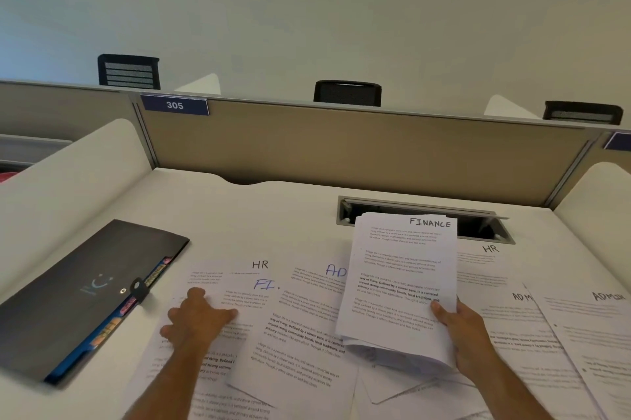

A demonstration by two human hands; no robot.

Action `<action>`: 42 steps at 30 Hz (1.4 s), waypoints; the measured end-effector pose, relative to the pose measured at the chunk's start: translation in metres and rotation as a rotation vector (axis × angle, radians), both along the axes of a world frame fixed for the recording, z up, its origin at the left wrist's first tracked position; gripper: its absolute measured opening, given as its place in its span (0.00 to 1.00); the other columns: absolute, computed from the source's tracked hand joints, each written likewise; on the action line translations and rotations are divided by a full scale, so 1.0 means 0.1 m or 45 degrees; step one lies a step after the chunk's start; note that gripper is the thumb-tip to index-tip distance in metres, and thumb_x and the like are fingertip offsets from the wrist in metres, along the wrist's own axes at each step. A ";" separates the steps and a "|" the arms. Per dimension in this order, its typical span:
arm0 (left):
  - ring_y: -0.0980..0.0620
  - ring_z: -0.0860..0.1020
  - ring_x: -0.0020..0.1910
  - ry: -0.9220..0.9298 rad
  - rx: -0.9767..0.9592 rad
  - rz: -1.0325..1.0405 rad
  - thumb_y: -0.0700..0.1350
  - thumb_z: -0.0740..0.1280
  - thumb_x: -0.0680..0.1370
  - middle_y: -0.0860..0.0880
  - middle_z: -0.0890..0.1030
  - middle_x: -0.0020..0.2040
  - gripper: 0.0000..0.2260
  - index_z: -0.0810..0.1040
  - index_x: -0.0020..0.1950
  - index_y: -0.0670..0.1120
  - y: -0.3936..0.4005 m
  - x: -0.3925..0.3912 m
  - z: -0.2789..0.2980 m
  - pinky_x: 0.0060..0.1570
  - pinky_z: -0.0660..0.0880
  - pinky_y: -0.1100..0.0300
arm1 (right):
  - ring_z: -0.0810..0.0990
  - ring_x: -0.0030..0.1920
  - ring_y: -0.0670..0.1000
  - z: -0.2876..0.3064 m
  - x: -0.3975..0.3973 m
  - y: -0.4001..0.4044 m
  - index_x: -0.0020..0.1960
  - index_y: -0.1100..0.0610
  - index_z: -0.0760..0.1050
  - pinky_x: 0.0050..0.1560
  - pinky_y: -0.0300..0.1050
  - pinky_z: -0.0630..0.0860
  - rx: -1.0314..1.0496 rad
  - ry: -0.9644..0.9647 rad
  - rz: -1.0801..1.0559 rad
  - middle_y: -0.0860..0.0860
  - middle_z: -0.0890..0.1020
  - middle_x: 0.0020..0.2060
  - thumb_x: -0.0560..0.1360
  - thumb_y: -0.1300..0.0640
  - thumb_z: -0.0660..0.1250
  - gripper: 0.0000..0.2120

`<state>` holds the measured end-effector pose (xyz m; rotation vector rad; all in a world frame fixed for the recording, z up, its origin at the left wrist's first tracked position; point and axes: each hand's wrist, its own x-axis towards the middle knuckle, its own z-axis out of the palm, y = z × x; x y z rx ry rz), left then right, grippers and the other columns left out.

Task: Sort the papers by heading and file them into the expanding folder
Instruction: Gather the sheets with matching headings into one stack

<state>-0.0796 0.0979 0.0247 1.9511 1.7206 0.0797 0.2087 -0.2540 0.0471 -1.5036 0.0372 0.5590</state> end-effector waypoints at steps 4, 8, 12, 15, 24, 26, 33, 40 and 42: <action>0.42 0.70 0.63 0.079 -0.009 0.004 0.64 0.78 0.64 0.46 0.76 0.59 0.30 0.76 0.62 0.54 -0.02 0.01 0.05 0.56 0.63 0.47 | 0.83 0.52 0.62 0.01 -0.02 0.01 0.55 0.57 0.79 0.57 0.59 0.78 0.004 0.011 -0.004 0.57 0.84 0.51 0.77 0.66 0.68 0.08; 0.42 0.71 0.62 0.102 -0.011 0.020 0.63 0.78 0.65 0.46 0.76 0.57 0.28 0.78 0.59 0.54 -0.04 0.03 0.09 0.58 0.65 0.47 | 0.82 0.53 0.63 0.01 -0.05 0.00 0.52 0.54 0.79 0.59 0.64 0.77 0.005 0.013 0.003 0.58 0.84 0.52 0.77 0.66 0.68 0.09; 0.43 0.70 0.63 0.077 -0.043 0.012 0.62 0.77 0.67 0.46 0.78 0.59 0.28 0.75 0.61 0.54 -0.06 0.05 0.12 0.55 0.63 0.49 | 0.83 0.53 0.63 -0.01 -0.06 -0.01 0.56 0.56 0.78 0.57 0.61 0.79 -0.006 0.003 -0.010 0.59 0.84 0.54 0.78 0.66 0.68 0.09; 0.42 0.71 0.63 0.124 -0.016 0.023 0.61 0.77 0.67 0.45 0.75 0.60 0.24 0.80 0.59 0.54 -0.09 0.08 0.15 0.60 0.68 0.46 | 0.82 0.54 0.63 -0.04 -0.06 -0.01 0.58 0.57 0.77 0.59 0.64 0.78 -0.006 -0.001 -0.008 0.59 0.84 0.55 0.78 0.66 0.67 0.11; 0.43 0.78 0.53 -0.007 -0.040 0.004 0.57 0.77 0.71 0.49 0.82 0.46 0.15 0.80 0.48 0.49 -0.16 0.07 0.18 0.61 0.70 0.45 | 0.84 0.51 0.61 -0.08 -0.09 0.00 0.62 0.61 0.78 0.54 0.58 0.80 -0.034 -0.005 -0.006 0.57 0.85 0.52 0.78 0.65 0.68 0.13; 0.44 0.78 0.48 -0.058 -0.069 -0.005 0.55 0.77 0.70 0.49 0.80 0.42 0.15 0.77 0.48 0.49 -0.16 0.05 0.20 0.58 0.72 0.46 | 0.84 0.50 0.60 -0.06 -0.11 0.01 0.61 0.61 0.79 0.48 0.52 0.82 -0.029 -0.003 0.002 0.56 0.86 0.51 0.78 0.65 0.68 0.12; 0.47 0.81 0.39 -0.206 -0.084 -0.086 0.47 0.77 0.72 0.48 0.82 0.44 0.12 0.77 0.48 0.46 -0.13 -0.05 0.30 0.43 0.80 0.51 | 0.85 0.50 0.59 0.02 -0.15 0.04 0.62 0.60 0.78 0.42 0.48 0.82 0.005 -0.007 0.032 0.56 0.86 0.52 0.77 0.64 0.68 0.13; 0.49 0.80 0.34 -0.312 0.235 -0.074 0.47 0.67 0.78 0.49 0.80 0.38 0.06 0.74 0.41 0.50 0.12 -0.11 0.63 0.32 0.73 0.57 | 0.87 0.47 0.57 0.05 -0.17 0.07 0.61 0.59 0.78 0.39 0.48 0.83 0.039 -0.034 0.060 0.54 0.87 0.50 0.77 0.63 0.70 0.13; 0.49 0.79 0.32 -0.407 0.357 -0.023 0.46 0.67 0.78 0.49 0.79 0.36 0.08 0.72 0.40 0.50 0.18 -0.09 0.77 0.30 0.70 0.59 | 0.87 0.44 0.56 0.07 -0.19 0.10 0.59 0.59 0.79 0.37 0.47 0.83 0.060 -0.035 0.081 0.53 0.88 0.48 0.76 0.63 0.70 0.12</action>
